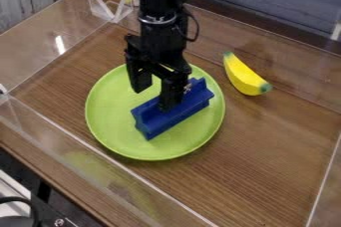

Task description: Remove the blue object from inside the green plate and put it on the table

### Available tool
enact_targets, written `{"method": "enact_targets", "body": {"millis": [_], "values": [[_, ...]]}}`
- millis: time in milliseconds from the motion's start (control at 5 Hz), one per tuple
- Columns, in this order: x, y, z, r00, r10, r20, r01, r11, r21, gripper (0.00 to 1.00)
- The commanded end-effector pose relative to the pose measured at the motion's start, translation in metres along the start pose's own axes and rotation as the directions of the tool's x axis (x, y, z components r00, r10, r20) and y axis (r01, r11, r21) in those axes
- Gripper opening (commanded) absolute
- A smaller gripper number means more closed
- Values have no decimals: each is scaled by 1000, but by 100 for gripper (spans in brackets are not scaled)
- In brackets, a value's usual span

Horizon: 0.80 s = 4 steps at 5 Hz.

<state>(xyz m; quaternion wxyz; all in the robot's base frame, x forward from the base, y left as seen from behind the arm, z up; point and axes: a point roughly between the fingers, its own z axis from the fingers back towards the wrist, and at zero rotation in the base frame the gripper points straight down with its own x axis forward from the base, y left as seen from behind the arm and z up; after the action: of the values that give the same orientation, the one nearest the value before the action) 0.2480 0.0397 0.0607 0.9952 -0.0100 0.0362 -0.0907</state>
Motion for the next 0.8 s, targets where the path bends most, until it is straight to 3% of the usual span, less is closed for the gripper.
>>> {"method": "enact_targets", "body": {"millis": [0, 600], "values": [[6, 0, -4, 999, -27, 41, 27, 1000, -1, 100], [15, 0, -8, 997, -31, 70, 32, 999, -12, 100]]}}
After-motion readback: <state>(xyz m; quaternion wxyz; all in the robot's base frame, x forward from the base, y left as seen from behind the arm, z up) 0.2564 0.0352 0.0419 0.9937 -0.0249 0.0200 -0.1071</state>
